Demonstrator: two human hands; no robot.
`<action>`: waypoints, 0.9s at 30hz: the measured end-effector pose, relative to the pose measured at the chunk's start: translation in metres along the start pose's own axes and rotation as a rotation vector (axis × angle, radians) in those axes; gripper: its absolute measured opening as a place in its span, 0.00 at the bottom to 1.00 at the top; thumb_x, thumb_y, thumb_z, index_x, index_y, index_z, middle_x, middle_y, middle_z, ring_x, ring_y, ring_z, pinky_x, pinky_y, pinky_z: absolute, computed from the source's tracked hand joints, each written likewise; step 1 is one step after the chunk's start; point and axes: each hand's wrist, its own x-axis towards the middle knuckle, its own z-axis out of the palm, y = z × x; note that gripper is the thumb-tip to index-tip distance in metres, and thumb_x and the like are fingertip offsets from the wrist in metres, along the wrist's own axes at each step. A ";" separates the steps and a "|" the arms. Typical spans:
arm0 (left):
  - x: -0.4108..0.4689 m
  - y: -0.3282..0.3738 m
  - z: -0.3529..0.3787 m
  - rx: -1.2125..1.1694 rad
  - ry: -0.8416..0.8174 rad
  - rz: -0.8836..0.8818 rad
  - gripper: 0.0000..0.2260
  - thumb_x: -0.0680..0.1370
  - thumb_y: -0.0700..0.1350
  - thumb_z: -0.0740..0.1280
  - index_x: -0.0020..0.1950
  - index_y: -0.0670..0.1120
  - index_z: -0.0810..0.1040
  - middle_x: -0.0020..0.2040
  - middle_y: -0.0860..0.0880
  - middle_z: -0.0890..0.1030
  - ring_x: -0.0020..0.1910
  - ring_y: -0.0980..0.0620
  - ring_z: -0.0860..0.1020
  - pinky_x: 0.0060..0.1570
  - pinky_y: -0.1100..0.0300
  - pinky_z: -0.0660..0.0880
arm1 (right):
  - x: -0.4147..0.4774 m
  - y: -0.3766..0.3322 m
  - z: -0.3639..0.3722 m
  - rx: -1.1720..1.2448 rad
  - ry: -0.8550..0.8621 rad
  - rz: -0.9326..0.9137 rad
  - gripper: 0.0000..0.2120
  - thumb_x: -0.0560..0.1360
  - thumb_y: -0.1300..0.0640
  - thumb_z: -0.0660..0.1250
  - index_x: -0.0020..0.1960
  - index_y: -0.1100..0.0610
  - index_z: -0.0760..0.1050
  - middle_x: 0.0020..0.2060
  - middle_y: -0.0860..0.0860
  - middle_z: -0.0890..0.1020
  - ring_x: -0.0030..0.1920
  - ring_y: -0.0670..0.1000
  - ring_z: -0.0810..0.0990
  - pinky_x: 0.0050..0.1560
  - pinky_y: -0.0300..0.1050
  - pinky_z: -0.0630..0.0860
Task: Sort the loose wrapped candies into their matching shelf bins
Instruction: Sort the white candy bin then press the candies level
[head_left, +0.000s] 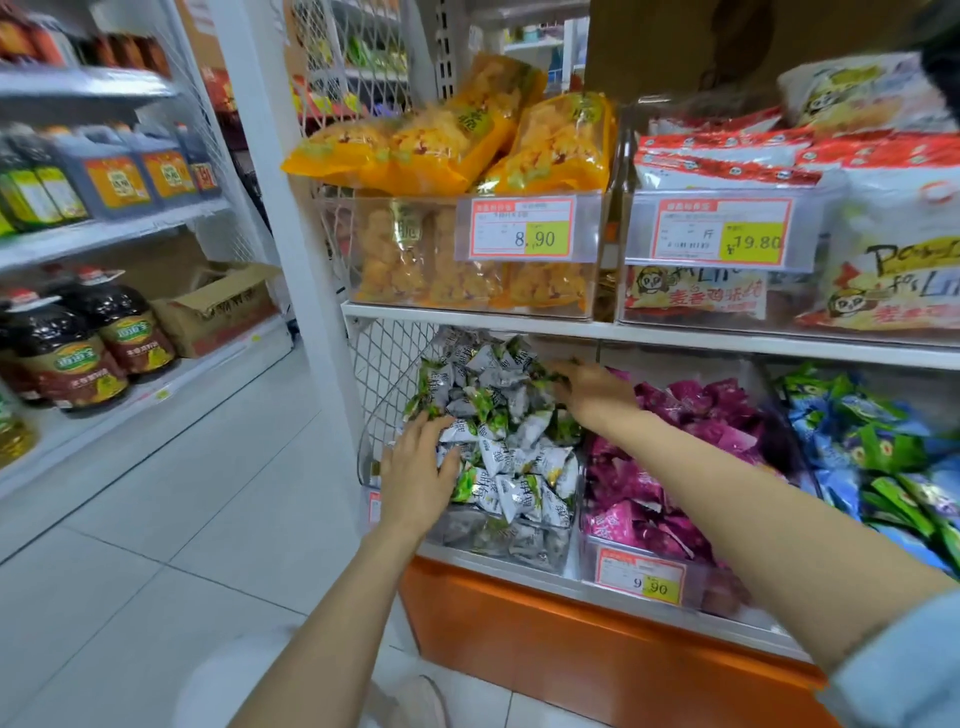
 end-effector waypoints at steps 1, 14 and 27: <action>0.000 0.001 0.000 -0.026 0.006 0.015 0.19 0.80 0.54 0.56 0.70 0.50 0.67 0.75 0.48 0.61 0.74 0.49 0.57 0.71 0.46 0.54 | 0.002 0.001 -0.002 0.073 0.034 0.033 0.19 0.82 0.50 0.52 0.72 0.45 0.64 0.67 0.52 0.72 0.50 0.55 0.79 0.32 0.43 0.67; 0.008 0.015 -0.003 0.347 -0.277 0.209 0.37 0.65 0.76 0.47 0.71 0.62 0.60 0.76 0.59 0.53 0.76 0.55 0.46 0.70 0.38 0.40 | -0.007 -0.003 -0.001 -0.129 -0.422 -0.482 0.36 0.71 0.39 0.68 0.71 0.30 0.50 0.71 0.36 0.32 0.75 0.49 0.35 0.73 0.59 0.36; 0.009 -0.002 -0.006 0.222 -0.172 0.149 0.37 0.67 0.74 0.54 0.70 0.56 0.61 0.74 0.57 0.56 0.73 0.51 0.55 0.70 0.45 0.57 | 0.055 0.023 -0.003 0.182 -0.228 -0.215 0.32 0.74 0.52 0.69 0.74 0.49 0.61 0.74 0.51 0.59 0.73 0.54 0.60 0.70 0.47 0.59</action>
